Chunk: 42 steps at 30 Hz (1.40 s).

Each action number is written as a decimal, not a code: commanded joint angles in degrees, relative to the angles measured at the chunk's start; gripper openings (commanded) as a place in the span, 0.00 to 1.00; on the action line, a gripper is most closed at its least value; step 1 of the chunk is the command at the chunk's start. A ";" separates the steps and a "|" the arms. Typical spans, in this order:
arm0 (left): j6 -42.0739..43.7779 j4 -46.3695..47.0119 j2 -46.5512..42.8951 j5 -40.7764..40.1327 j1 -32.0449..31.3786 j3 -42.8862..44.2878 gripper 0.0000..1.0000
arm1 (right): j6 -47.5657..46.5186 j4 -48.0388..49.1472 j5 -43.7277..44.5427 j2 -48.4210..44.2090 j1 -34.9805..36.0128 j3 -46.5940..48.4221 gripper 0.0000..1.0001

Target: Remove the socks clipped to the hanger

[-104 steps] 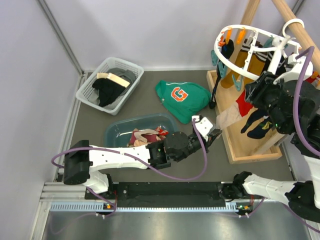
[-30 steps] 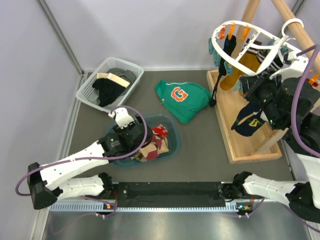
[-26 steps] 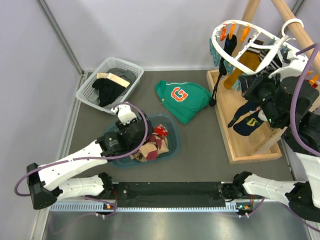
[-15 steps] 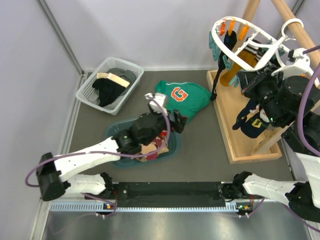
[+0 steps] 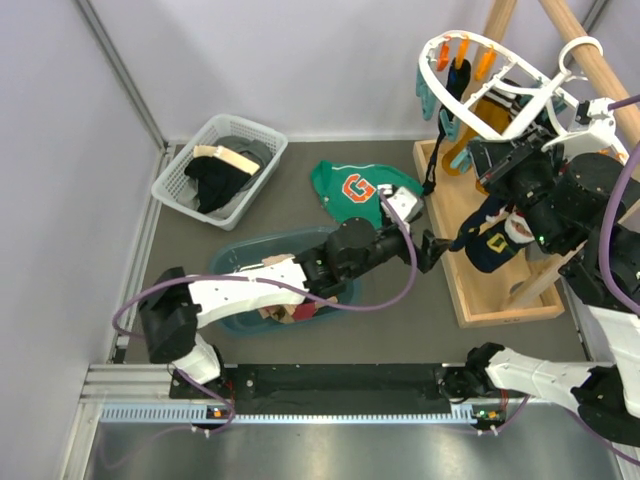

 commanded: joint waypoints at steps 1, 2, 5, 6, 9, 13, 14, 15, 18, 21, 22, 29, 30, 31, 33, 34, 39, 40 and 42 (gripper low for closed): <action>2.92 6.49 5.09 1.84 -1.28 5.53 0.96 | 1.86 2.94 -8.11 -0.10 0.55 -0.84 0.00; 3.01 6.40 6.15 1.41 -1.37 7.28 0.96 | 1.86 2.86 -8.29 -0.10 0.47 -0.93 0.00; 3.18 5.70 9.93 -1.13 -1.54 10.54 0.95 | 2.04 2.86 -8.38 -0.19 0.55 -0.93 0.00; 3.27 5.52 11.50 -1.84 -1.54 11.25 0.95 | 2.04 2.77 -8.46 -0.36 0.55 -0.93 0.00; 4.68 5.96 13.44 -2.20 -1.54 12.57 0.94 | 2.13 2.50 -8.29 -0.63 0.47 -1.10 0.00; 4.68 8.51 14.94 -1.15 -1.54 13.54 0.88 | 2.39 2.68 -8.20 -1.33 0.55 -2.33 0.00; 4.50 8.60 15.21 -0.54 -1.63 14.32 0.83 | 2.39 2.85 -8.20 -1.42 0.47 -2.51 0.00; 4.50 8.60 15.56 0.08 -1.72 14.59 0.77 | 2.39 2.77 -8.20 -1.59 0.55 -2.68 0.00; 5.55 8.60 15.04 0.09 -2.60 14.33 0.37 | 2.48 2.42 -8.11 -1.77 0.46 -2.77 0.01; 6.26 9.30 13.81 -1.32 -3.56 12.58 0.11 | 2.65 2.33 -7.94 -2.12 0.46 -3.21 0.02; 6.35 9.21 13.37 -1.58 -3.91 12.31 0.05 | 2.48 2.24 -8.02 -2.38 0.46 -3.21 0.02; 10.12 8.77 7.40 -10.00 -7.08 6.95 0.00 | 2.13 -1.89 -5.57 -4.40 0.46 -2.69 0.30; 10.13 8.86 6.95 -10.98 -8.21 6.34 0.00 | 2.21 -2.33 -5.56 -4.84 0.55 -2.95 0.34; 12.91 9.04 6.51 -12.03 -8.75 5.46 0.00 | 2.48 -2.94 -5.30 -5.19 0.47 -2.86 0.37; 14.43 8.95 5.63 -15.29 -10.06 5.01 0.00 | 2.30 -5.84 -5.21 -5.72 0.55 -1.99 0.41; 15.22 8.43 5.37 -16.25 -10.42 4.75 0.00 | 2.22 -7.06 -4.86 -5.81 0.47 -1.64 0.42; 16.80 7.72 3.61 -21.35 -12.96 2.91 0.00 | 0.55 -12.08 -3.02 -7.83 0.47 -0.67 0.45; 17.24 8.59 3.17 -21.88 -13.32 1.77 0.00 | -0.06 -12.52 -2.84 -7.84 0.46 -0.14 0.46; 17.42 9.12 2.20 -23.02 -13.85 0.80 0.00 | -1.82 -15.93 -2.75 -6.35 0.47 3.71 0.47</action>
